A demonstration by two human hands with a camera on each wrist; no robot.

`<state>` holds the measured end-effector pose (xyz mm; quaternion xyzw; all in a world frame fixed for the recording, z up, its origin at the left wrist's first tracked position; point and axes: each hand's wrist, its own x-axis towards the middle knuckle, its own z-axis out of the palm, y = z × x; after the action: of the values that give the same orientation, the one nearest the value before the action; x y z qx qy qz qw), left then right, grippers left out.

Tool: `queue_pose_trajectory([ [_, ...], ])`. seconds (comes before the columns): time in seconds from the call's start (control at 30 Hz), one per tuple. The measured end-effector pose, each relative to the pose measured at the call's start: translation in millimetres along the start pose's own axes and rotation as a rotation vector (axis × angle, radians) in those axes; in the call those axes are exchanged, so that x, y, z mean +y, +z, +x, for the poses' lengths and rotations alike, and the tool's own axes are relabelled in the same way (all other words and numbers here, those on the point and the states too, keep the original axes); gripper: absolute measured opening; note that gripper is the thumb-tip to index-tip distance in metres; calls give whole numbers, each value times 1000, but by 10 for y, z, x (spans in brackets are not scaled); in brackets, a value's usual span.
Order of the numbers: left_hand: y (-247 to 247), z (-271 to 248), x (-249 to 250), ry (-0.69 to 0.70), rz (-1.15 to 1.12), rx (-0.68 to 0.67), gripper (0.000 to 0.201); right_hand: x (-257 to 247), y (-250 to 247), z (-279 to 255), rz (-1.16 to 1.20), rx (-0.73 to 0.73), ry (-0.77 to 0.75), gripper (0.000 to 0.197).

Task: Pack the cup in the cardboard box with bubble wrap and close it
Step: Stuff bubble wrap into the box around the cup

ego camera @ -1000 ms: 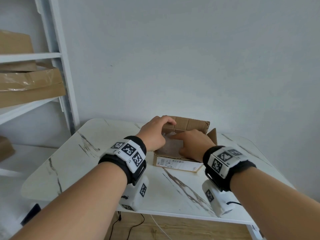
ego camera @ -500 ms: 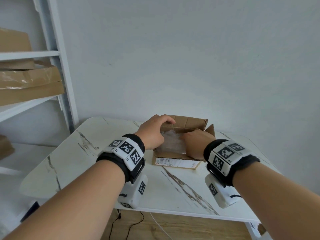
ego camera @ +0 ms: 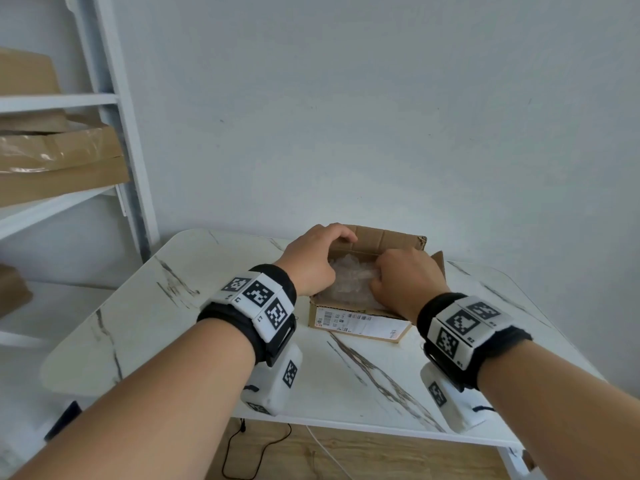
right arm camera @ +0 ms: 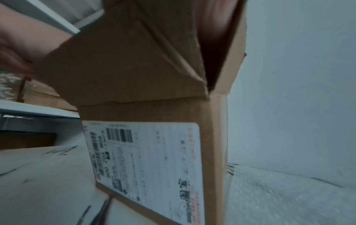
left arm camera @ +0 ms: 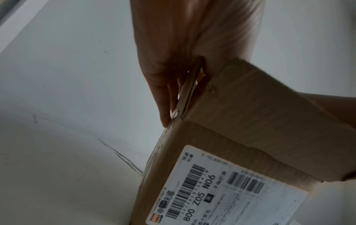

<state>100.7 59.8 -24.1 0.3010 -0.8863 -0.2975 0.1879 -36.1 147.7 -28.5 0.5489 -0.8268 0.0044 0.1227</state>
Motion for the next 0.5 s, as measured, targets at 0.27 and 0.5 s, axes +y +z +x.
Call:
queue_pose_trajectory([
  [0.27, -8, 5, 6, 30, 13, -27, 67, -62, -1, 51, 128, -237, 73, 14],
  [0.5, 5, 79, -13, 35, 31, -46, 69, -82, 30, 272, 57, -430, 31, 10],
])
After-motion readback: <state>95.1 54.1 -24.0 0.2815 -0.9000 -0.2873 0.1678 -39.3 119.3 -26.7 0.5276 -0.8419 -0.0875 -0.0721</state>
